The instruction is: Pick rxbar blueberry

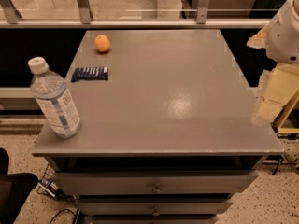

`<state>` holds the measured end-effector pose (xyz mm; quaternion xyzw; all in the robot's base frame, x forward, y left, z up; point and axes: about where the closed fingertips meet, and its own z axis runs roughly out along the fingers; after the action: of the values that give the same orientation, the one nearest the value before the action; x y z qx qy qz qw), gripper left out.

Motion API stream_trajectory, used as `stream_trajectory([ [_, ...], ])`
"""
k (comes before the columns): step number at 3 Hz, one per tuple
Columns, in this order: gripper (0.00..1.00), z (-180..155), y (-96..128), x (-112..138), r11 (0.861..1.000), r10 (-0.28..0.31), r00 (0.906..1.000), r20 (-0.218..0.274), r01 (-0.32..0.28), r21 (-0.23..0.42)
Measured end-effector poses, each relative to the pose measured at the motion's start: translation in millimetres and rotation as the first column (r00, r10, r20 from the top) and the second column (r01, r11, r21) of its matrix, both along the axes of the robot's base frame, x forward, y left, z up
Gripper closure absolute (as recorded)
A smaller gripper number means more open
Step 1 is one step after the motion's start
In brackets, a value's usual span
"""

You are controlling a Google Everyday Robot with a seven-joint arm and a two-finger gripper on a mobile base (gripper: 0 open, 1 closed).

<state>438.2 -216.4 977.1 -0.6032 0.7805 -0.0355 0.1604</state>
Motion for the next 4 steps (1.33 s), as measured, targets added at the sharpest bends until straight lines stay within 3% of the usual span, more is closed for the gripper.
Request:
stream_trajectory([
  [1, 0.00, 0.0, 0.0, 0.0, 1.000, 0.000, 1.0000, 0.000, 0.000, 0.000],
  [2, 0.00, 12.8, 6.9, 26.1, 0.996, 0.002, 0.9978, 0.067, -0.008, 0.086],
  [3, 0.00, 28.7, 27.1, 76.7, 0.969, -0.002, 0.9874, 0.158, -0.037, 0.246],
  [4, 0.00, 41.3, 65.1, 130.9, 0.885, 0.017, 0.9734, 0.229, -0.121, 0.450],
])
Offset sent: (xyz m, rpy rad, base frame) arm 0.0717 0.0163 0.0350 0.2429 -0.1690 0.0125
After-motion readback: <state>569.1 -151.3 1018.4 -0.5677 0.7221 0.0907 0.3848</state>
